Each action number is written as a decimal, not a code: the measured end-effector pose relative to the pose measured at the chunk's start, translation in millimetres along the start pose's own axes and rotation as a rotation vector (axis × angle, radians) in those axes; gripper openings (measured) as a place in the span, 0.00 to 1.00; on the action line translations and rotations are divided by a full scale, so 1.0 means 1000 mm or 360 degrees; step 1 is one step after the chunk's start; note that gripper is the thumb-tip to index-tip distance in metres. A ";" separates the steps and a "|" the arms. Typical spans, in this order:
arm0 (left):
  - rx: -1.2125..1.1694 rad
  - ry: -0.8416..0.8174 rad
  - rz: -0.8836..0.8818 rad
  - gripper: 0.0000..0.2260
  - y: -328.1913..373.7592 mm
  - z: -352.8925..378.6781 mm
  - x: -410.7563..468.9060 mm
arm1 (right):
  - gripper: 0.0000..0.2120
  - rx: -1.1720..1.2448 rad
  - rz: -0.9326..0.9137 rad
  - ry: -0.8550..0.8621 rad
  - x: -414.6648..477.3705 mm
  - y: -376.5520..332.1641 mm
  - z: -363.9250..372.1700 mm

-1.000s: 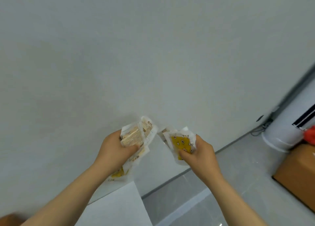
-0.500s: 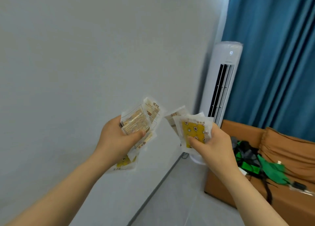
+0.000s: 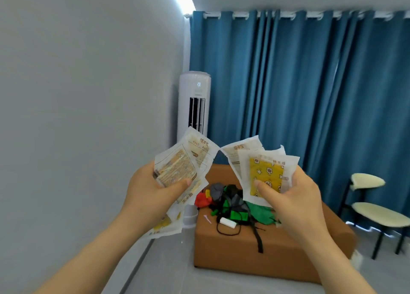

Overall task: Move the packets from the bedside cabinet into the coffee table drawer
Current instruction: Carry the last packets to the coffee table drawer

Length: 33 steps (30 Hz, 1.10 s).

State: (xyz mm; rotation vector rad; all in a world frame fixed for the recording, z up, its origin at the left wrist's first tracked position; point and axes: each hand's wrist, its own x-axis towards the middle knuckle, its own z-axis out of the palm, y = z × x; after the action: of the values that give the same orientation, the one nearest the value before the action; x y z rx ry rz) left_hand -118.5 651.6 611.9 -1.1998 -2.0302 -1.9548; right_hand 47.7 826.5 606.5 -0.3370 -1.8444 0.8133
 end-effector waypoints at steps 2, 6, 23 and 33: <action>-0.0030 -0.0078 0.0011 0.18 -0.006 0.025 0.021 | 0.18 -0.0037 0.0010 0.0080 0.010 0.014 -0.014; -0.0143 -0.0183 0.0073 0.16 -0.018 0.067 0.064 | 0.18 -0.0132 0.0011 0.0216 0.036 0.039 -0.029; -0.0694 -0.0786 0.0245 0.17 -0.065 0.262 0.209 | 0.19 -0.0621 0.0175 0.0747 0.132 0.144 -0.080; -0.0843 -0.0987 0.0292 0.17 -0.052 0.430 0.246 | 0.19 -0.0788 0.0159 0.0933 0.185 0.230 -0.183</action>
State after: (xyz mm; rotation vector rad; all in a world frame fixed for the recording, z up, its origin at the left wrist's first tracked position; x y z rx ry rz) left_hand -125.5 1149.7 626.2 -2.2515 -1.5218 -2.2990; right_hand 103.6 1168.9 624.6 -0.8872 -1.4496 0.2581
